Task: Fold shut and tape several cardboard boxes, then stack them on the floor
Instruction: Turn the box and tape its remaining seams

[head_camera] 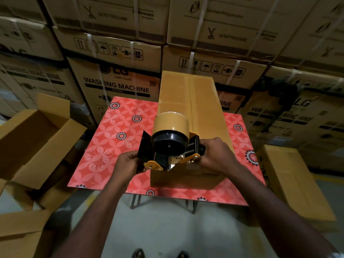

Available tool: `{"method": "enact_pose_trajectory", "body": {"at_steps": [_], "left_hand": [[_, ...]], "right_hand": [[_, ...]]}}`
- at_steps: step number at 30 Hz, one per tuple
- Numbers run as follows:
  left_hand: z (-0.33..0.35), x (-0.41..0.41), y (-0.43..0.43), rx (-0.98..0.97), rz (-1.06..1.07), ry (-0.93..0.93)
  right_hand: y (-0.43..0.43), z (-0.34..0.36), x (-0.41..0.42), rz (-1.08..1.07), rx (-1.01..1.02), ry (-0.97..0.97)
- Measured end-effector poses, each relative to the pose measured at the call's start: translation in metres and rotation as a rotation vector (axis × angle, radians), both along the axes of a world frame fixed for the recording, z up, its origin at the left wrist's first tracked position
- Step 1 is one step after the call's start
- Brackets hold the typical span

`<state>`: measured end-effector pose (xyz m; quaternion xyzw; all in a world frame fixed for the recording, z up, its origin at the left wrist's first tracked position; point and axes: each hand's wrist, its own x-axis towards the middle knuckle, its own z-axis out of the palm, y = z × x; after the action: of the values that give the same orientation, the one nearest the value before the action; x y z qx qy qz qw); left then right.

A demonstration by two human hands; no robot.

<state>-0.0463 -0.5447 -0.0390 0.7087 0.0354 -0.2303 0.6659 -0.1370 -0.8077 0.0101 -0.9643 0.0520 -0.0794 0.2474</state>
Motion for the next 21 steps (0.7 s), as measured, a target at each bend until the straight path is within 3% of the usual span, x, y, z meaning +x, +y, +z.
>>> {"method": "enact_pose_trajectory", "body": {"at_steps": [9, 17, 21], "left_hand": [[-0.02, -0.002, -0.006, -0.005, 0.065, -0.056], [-0.077, -0.013, -0.022, -0.132, 0.057, 0.332], [-0.088, -0.014, -0.019, -0.054, 0.054, 0.399]], "right_hand": [[0.002, -0.004, 0.009, 0.012, -0.101, 0.08], [-0.002, -0.014, 0.009, 0.041, -0.107, 0.108], [-0.001, -0.014, 0.009, 0.054, -0.111, 0.108]]}}
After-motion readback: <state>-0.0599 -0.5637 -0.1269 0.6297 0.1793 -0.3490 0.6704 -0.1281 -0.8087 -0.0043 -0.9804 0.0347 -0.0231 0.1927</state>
